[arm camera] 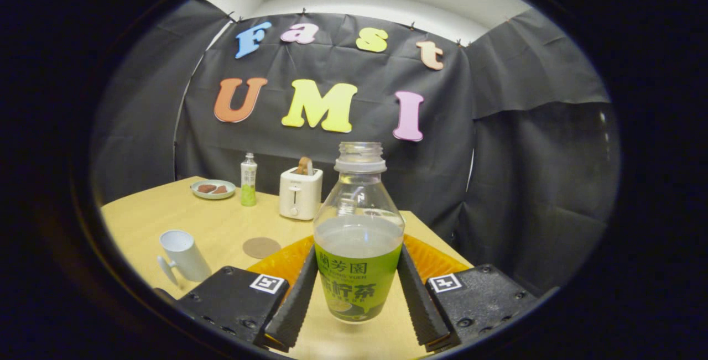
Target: Take the bottle from table, then pour the juice into the cup, finally place the bottle on the coaster
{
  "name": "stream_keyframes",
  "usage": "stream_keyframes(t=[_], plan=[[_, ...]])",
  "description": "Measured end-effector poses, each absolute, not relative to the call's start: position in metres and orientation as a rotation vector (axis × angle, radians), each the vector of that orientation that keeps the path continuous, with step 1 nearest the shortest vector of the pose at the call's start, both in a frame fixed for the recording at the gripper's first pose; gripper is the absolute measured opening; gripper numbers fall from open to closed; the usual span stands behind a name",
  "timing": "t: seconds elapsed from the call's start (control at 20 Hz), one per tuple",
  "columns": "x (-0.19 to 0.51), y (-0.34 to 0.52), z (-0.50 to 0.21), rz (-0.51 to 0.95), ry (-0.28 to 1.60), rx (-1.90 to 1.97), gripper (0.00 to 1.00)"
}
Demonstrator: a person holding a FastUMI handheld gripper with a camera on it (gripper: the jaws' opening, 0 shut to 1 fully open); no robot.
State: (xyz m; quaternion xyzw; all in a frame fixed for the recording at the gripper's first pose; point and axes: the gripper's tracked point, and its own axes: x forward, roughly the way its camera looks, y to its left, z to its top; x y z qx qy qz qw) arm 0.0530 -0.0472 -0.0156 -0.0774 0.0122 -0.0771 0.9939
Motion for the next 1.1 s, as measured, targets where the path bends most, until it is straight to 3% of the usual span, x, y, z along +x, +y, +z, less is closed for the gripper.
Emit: stream_keyframes(t=[1.1], plan=[[0.093, 0.042, -0.004, -0.249, 0.035, -0.874, 0.81]])
